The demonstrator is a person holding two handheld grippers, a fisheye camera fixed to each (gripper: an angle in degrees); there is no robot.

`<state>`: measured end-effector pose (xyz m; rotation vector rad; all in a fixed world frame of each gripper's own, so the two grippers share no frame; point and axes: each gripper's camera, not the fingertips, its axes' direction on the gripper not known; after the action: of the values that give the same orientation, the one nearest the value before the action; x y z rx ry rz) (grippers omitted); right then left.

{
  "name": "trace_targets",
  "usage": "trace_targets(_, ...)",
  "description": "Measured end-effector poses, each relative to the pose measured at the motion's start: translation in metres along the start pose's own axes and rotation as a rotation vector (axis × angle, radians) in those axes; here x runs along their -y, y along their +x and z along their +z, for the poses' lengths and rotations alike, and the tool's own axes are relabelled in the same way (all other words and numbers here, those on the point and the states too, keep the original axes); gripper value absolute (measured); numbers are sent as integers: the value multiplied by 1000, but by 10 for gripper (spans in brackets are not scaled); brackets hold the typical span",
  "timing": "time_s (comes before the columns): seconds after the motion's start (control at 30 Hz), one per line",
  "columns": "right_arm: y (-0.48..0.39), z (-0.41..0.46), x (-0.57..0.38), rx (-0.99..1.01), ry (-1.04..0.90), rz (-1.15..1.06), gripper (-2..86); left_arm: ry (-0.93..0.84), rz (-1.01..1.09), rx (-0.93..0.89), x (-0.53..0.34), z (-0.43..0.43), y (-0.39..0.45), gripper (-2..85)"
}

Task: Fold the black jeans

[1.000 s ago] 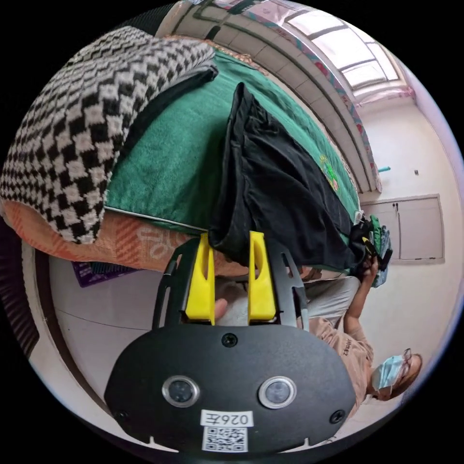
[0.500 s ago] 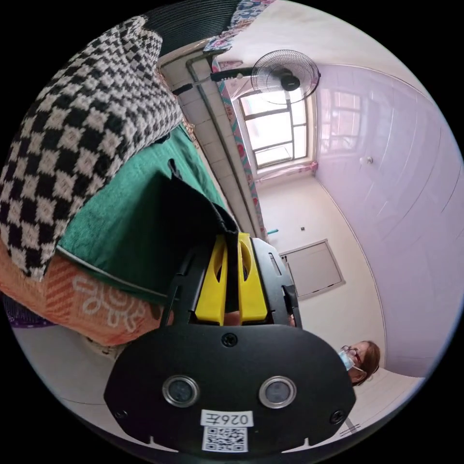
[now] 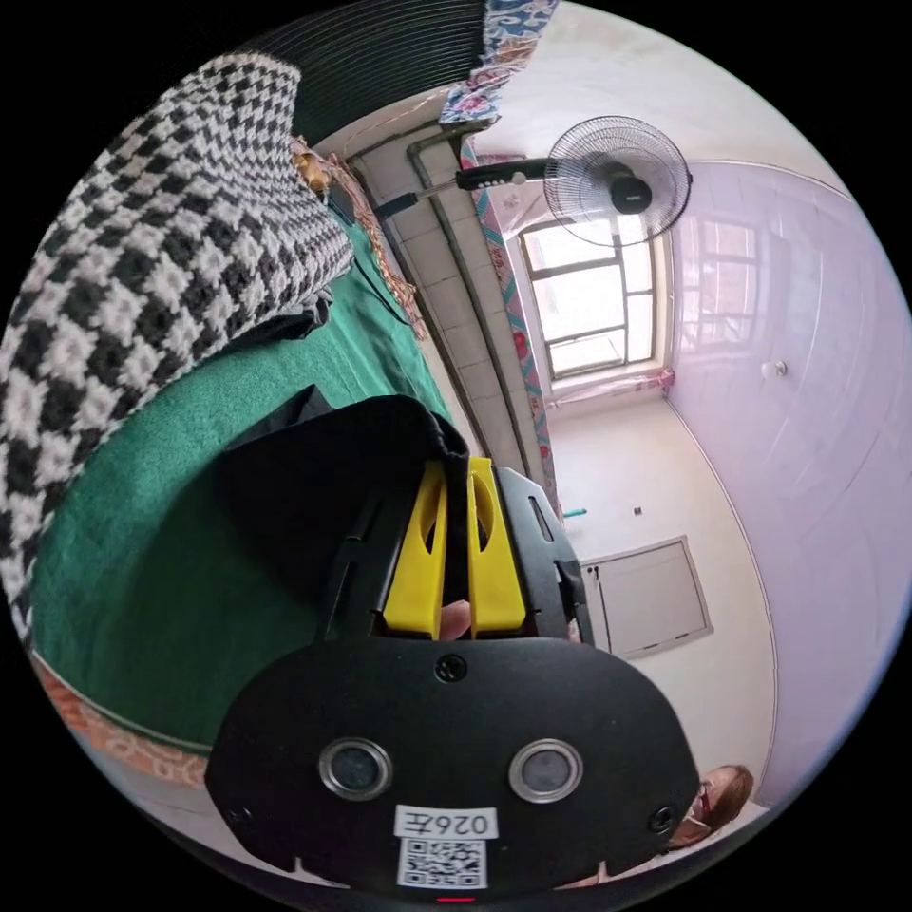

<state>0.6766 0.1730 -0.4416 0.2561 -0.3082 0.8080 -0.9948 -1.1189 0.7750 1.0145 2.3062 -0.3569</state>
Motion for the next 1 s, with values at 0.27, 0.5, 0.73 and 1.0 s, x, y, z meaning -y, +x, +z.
trace_targets(0.27, -2, 73, 28, -77, -30, -29, 60, 59, -80, -23, 49, 93, -29, 128)
trace_targets(0.5, 6, 89, 47, -159, -85, -41, 30, -119, 133, 1, 76, 143, 74, 66)
trace_targets(0.73, -9, 146, 60, -304, -328, -132, 23, -666, 688, 380, 8, 287, 272, 115)
trace_targets(1.0, 7, 164, 69, -240, -350, -50, 47, -1085, 950, 449, -84, 409, 361, 165)
